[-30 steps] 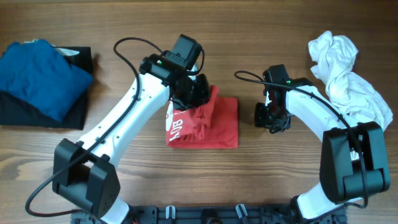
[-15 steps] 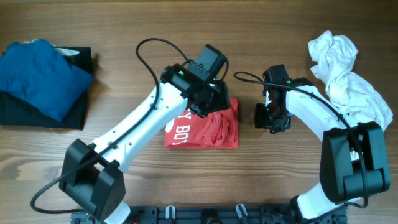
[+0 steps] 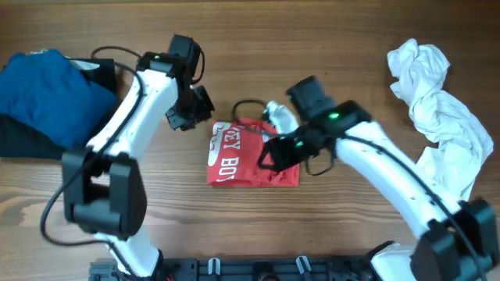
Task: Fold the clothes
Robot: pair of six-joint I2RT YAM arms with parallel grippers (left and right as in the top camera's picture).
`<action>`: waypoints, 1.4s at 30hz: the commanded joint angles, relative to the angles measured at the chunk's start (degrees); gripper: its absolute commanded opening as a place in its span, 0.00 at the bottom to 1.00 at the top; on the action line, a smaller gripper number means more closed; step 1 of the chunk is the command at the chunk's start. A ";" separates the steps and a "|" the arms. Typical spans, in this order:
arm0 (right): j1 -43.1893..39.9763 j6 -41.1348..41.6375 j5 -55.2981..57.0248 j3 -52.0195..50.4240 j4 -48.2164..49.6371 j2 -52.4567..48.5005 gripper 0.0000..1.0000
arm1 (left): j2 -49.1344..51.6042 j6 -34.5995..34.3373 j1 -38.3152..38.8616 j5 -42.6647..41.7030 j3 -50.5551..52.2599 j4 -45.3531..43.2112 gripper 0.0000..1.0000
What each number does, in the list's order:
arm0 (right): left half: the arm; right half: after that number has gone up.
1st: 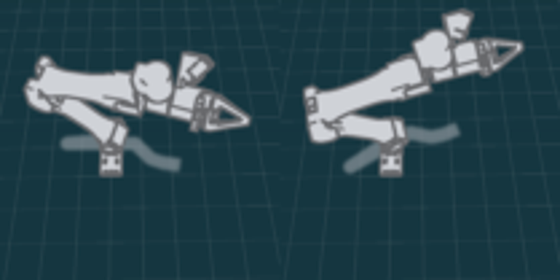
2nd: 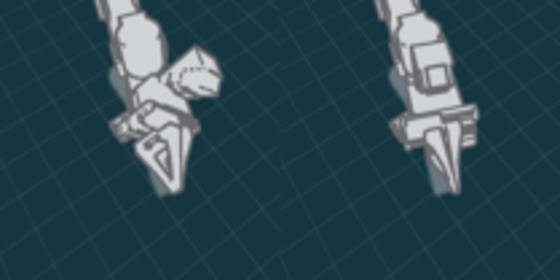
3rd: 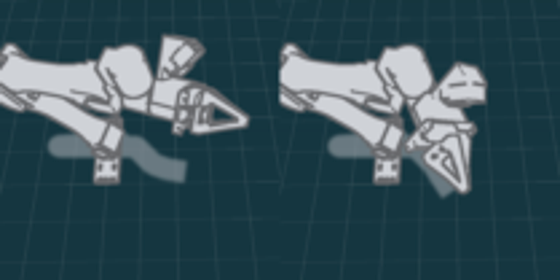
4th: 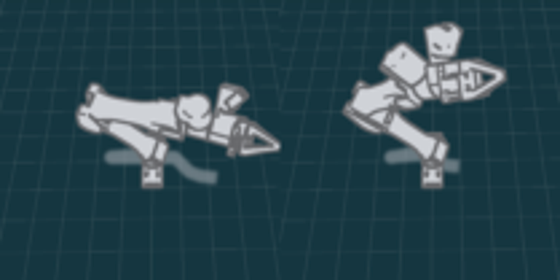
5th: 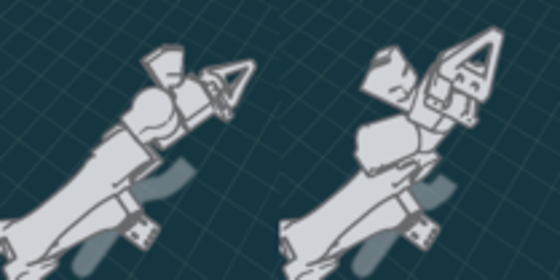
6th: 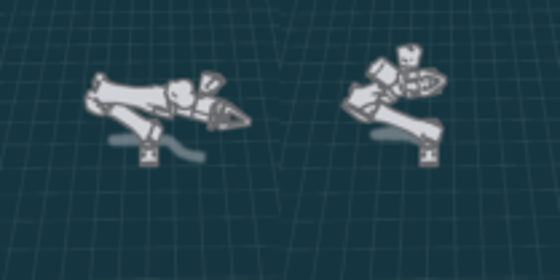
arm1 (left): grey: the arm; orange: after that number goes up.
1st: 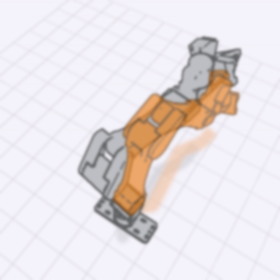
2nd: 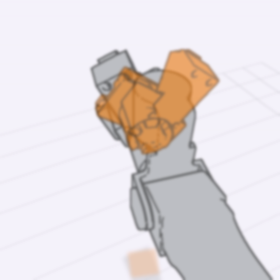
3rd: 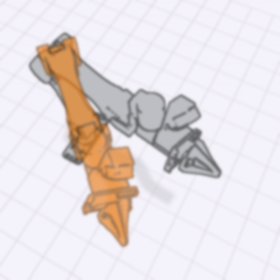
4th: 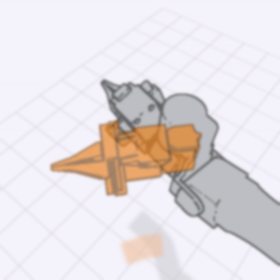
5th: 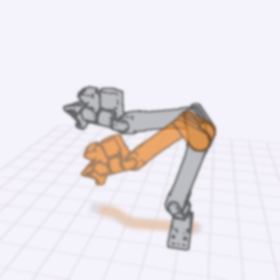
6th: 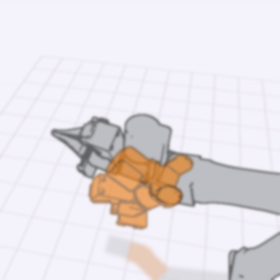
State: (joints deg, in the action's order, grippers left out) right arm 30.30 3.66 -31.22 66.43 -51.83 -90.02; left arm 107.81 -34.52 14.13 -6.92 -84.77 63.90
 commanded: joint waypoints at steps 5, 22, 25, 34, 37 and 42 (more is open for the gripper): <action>3.28 7.13 9.86 -1.33 2.58 -9.20 0.44 | 3.65 4.33 0.00 -3.56 1.75 -2.73 0.35; 0.50 31.76 44.33 -3.04 -4.37 -11.78 0.22 | 3.65 4.35 0.00 -4.15 2.34 -2.36 0.36; -1.14 25.00 37.00 -0.46 -2.91 -10.03 0.15 | 3.65 5.84 0.00 -4.13 2.34 -2.32 0.36; 2.01 5.70 6.73 0.98 5.81 -8.22 0.23 | 3.65 5.81 0.00 -4.13 2.34 -2.62 0.37; 2.05 5.25 8.55 0.39 5.97 -14.93 0.23 | 3.65 5.81 0.00 -4.13 2.34 -2.60 0.38; -3.23 15.23 26.32 0.46 4.46 -13.97 0.22 | 3.65 5.81 0.00 -4.15 2.34 -2.38 0.38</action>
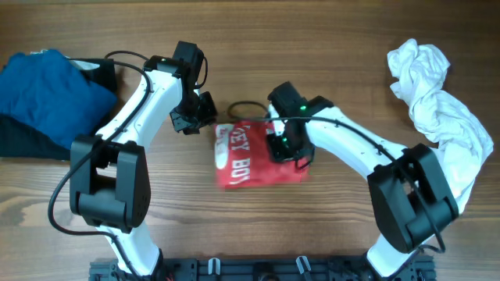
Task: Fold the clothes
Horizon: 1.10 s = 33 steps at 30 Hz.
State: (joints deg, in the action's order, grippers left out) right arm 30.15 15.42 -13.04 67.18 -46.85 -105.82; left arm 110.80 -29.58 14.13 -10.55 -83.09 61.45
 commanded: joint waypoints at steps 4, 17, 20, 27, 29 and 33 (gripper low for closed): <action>-7.26 -2.01 6.64 -0.28 -1.25 6.36 0.24 | 0.66 0.87 0.00 -0.52 0.66 0.04 0.38; -10.71 2.01 19.41 0.61 3.10 6.51 0.29 | 0.63 0.87 0.00 -0.55 0.63 0.94 0.38; -10.60 1.90 16.31 3.04 2.25 13.20 0.30 | 0.13 2.75 0.00 -1.73 0.63 -0.42 0.38; -10.45 4.17 5.44 -2.67 -5.03 16.09 0.30 | -0.26 17.53 1.05 -16.94 0.63 -14.99 0.42; -10.47 4.26 4.94 -8.31 -1.84 15.80 0.30 | 0.79 19.76 2.89 -16.87 0.66 -15.45 0.41; -10.47 4.28 3.98 -15.12 6.54 15.06 0.30 | 5.77 20.17 5.20 -16.87 0.66 -15.19 0.40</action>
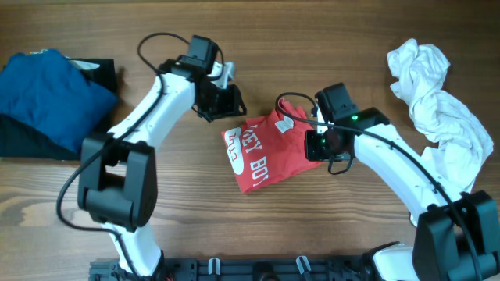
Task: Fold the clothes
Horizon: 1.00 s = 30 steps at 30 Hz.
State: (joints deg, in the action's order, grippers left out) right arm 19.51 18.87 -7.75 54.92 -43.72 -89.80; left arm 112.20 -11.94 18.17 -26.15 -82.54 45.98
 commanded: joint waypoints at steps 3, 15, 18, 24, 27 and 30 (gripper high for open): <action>0.13 3.98 3.63 -4.87 6.14 -2.10 0.31 | 6.93 2.56 1.60 -0.70 0.11 3.52 0.38; 0.11 -3.89 14.91 -4.83 22.95 -6.10 0.38 | 9.62 -1.66 1.90 7.06 7.48 20.09 0.04; -0.26 -5.88 15.45 -4.79 22.86 -6.10 0.40 | 6.19 -4.55 1.86 7.17 7.65 20.46 0.04; -0.26 -5.84 15.26 -4.79 19.74 -6.10 0.41 | -8.50 -5.05 0.13 11.91 7.65 14.64 0.85; -0.26 -5.73 15.26 -4.79 18.73 -6.10 0.43 | -9.86 -0.13 -1.31 6.21 7.65 4.79 1.00; -0.48 1.14 15.50 -4.79 17.03 -5.68 0.49 | -6.08 4.79 -1.20 1.01 7.65 0.02 1.00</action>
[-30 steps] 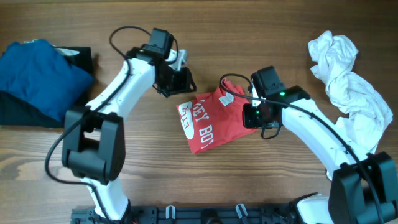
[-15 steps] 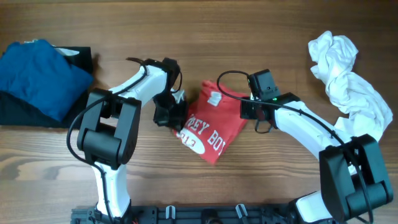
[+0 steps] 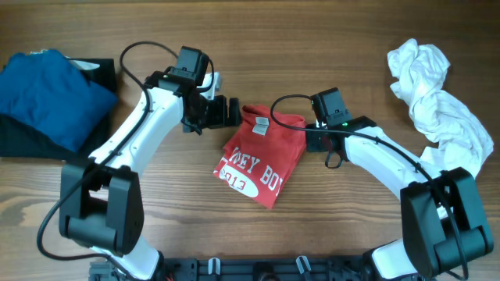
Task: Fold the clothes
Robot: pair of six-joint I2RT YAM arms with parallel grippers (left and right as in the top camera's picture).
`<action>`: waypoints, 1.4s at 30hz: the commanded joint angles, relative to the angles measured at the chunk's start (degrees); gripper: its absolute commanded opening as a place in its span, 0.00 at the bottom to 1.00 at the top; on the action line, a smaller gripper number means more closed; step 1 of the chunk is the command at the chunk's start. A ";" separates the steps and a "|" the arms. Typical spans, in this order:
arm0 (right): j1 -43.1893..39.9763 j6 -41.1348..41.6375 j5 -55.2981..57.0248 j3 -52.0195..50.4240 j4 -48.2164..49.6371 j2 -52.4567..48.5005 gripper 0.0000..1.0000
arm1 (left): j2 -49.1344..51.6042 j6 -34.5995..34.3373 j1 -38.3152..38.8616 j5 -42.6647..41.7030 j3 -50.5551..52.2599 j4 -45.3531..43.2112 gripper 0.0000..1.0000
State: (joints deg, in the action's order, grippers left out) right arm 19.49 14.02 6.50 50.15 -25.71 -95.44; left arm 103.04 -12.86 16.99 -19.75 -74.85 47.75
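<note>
The red shirt [image 3: 262, 156] with white lettering lies folded in the middle of the wooden table. Its collar and tag point to the far side and its lower end is angled toward the near right. My left gripper [image 3: 233, 112] sits at the shirt's far left corner and looks shut on the cloth there. Against the shirt's right shoulder edge rests my right gripper [image 3: 307, 138], which also appears shut on the fabric. The arm bodies partly hide the fingertips of both grippers.
A blue garment [image 3: 43, 90] lies heaped on a dark one [image 3: 23, 139] at the far left. A crumpled white garment [image 3: 437, 109] lies along the right side. A black rail [image 3: 258, 269] runs along the near edge.
The red shirt has turned, so its collar now faces the far side and the lettering sits near the front. Both grippers are at its upper corners; the right one has moved slightly left.
First the shirt lay as a compact folded square with the right gripper on its right side and the left gripper beside it. Then the right gripper was over its top right. Later the shirt lay tilted between both grippers. Now it hangs longer from its two upper corners.
</note>
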 commanded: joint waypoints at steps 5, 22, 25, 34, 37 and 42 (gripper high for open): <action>-4.24 11.32 -1.20 0.15 -1.46 7.52 0.50 | 10.86 11.23 -0.02 -13.77 -0.04 -7.74 1.00; -5.90 9.97 -1.14 0.15 -8.35 10.32 0.50 | 18.49 12.48 5.79 -18.16 -2.10 -18.16 0.04; -5.90 9.97 -0.90 0.15 -8.87 10.32 0.50 | 8.76 12.39 2.10 -9.99 -4.07 -13.97 0.04; -5.90 9.94 -0.26 0.15 -11.06 10.32 0.50 | -17.09 12.48 -22.36 18.40 -4.37 -14.19 0.04; -5.90 9.97 -0.26 0.15 -11.45 10.32 0.50 | -17.00 12.41 -30.03 18.36 -4.37 -17.81 0.04; -5.90 9.92 -0.04 0.13 -12.76 10.32 0.50 | -16.63 11.89 -39.71 18.32 -4.35 -24.41 0.05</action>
State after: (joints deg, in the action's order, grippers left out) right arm 13.72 23.79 6.02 50.15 -37.71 -85.80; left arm 87.11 -0.71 -18.76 -2.11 -78.50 26.28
